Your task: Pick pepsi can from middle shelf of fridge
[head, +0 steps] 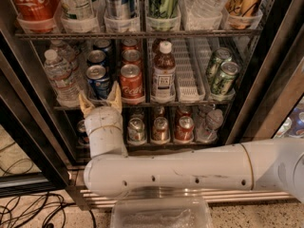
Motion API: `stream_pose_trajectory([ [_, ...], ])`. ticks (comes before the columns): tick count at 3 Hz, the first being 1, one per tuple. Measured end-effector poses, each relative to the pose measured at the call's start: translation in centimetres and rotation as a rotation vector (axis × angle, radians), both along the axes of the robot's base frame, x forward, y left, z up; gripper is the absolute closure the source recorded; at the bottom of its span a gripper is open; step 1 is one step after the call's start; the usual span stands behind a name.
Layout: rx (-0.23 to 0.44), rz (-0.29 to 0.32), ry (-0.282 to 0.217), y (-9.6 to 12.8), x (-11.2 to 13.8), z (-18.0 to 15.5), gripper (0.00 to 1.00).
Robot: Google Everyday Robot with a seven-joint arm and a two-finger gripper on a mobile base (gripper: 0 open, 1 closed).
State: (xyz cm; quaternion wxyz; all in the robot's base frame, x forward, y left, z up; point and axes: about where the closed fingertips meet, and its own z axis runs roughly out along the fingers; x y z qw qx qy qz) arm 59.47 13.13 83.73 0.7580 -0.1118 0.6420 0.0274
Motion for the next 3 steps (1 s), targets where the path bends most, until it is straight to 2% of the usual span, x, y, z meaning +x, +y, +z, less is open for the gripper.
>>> stream_pose_trajectory([
  [2, -0.034, -0.007, 0.006, -0.1, 1.3, -0.3, 0.35],
  [3, -0.037, 0.009, -0.011, 0.6, 2.1, 0.8, 0.39],
])
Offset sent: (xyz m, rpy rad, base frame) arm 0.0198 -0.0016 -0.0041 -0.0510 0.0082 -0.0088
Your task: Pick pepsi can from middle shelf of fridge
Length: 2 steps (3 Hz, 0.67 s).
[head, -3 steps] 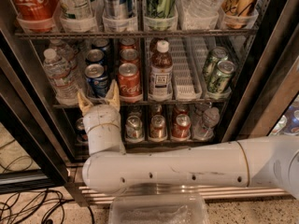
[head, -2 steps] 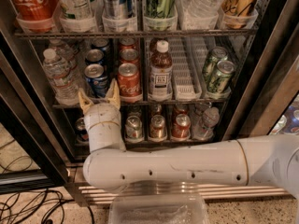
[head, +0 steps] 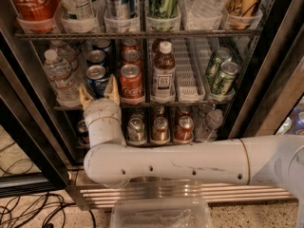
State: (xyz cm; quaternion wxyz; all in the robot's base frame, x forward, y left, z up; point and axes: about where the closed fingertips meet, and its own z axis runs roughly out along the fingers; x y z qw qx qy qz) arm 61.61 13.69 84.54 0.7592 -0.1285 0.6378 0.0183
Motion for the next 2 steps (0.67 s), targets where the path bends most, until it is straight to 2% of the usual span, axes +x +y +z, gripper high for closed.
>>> stream_pose_trajectory([
  [1, 0.005, 0.009, 0.011, 0.29, 0.37, 0.06, 0.41],
  [2, 0.015, 0.014, 0.029, 0.35, 0.75, -0.11, 0.53],
])
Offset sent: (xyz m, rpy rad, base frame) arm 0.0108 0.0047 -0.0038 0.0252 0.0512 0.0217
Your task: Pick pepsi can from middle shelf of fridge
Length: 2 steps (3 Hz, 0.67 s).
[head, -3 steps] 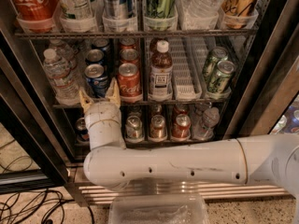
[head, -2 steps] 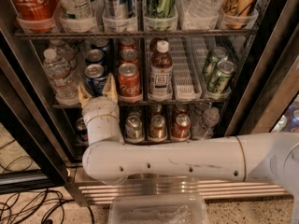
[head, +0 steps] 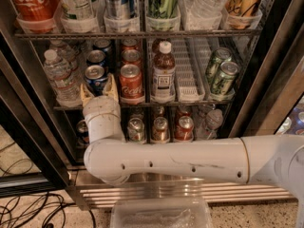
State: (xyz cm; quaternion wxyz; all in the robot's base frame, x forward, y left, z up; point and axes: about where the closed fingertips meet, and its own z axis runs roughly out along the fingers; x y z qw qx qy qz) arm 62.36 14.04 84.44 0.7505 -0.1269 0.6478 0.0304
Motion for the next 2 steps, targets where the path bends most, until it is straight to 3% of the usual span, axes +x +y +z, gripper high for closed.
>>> stream_pose_trajectory([
  [1, 0.029, 0.01, 0.032, -0.08, 0.27, -0.16, 0.72],
  [2, 0.029, 0.01, 0.032, -0.08, 0.27, -0.16, 0.95],
])
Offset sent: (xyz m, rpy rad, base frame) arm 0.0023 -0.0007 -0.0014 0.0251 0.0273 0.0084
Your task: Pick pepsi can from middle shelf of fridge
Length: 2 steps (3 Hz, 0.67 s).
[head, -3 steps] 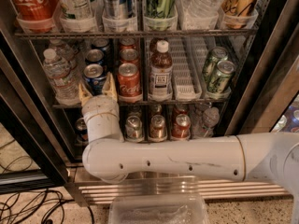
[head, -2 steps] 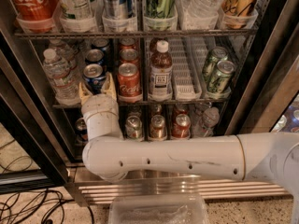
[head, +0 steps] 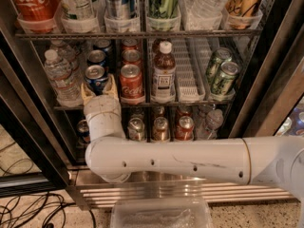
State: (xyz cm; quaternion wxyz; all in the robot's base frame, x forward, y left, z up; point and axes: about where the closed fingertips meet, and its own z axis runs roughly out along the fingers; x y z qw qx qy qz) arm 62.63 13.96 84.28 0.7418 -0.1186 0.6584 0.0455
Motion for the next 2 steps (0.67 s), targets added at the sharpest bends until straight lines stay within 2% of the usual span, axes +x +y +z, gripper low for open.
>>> stream_pose_trajectory([
  [1, 0.0, 0.0, 0.0, 0.0, 0.0, 0.0, 1.0],
  [2, 0.0, 0.0, 0.0, 0.0, 0.0, 0.0, 1.0],
])
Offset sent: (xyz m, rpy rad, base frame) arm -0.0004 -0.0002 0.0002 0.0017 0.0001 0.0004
